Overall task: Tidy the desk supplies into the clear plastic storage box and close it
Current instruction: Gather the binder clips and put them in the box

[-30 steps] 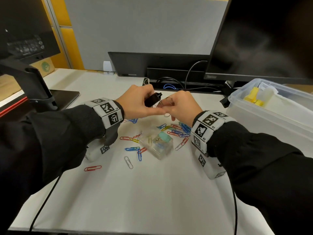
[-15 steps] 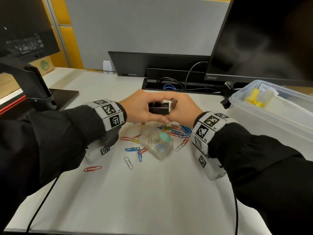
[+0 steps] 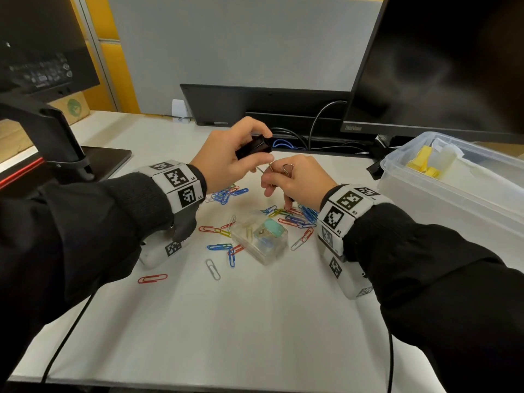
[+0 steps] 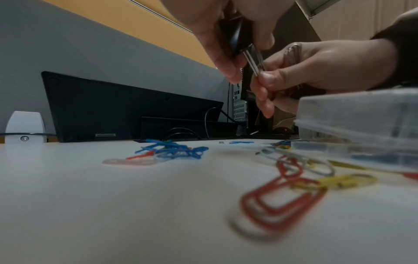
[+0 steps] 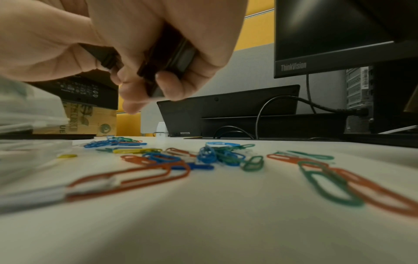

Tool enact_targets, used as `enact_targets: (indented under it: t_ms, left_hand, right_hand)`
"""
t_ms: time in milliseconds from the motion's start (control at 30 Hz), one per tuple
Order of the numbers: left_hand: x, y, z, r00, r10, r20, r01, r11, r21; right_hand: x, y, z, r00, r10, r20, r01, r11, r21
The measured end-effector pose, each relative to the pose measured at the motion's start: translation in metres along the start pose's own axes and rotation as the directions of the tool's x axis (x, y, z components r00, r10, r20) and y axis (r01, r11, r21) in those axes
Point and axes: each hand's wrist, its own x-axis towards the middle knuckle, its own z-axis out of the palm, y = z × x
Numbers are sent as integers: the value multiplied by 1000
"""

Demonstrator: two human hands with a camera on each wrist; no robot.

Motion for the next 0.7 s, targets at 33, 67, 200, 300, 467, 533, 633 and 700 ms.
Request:
enact_targets:
  t_ms: [33,67,200,300,467,533,633,700]
  left_hand:
    - [-1,0,0,1000,-19,15,19,1000,-20]
    - [-1,0,0,999,-25,29,26,999,-32]
    - [0,-2,3,995,13,100,-18,999,46]
    - [1,-6,4,993,70,92,-83,986,147]
    - [1,-9,5,989,73,130,-98,974,202]
    - [2,-10,6,989,58,133,-83,978,189]
    - [4,-9,7,985,4,172,-39,979,202]
    - [5,-9,7,981,-38,190,-6,974,228]
  right_hand:
    - [0,0,1,1000,-10,-13,10,1000,-13]
    - [-1,1,1,999,-26,-41,25,999,-24]
    - [1,5,2,995,8,-102,-8,1000,6]
    - [3,8,3,997,70,-38,-71,997,-10]
    - [7,9,4,999,20,-41,-22,999,-43]
    - [8,10,4,999,-14,-51,12,999,-42]
    - [9,12,5,994,-48,-102,45,999,-30]
    - [10,13,5,982,-64,-176,67,998,11]
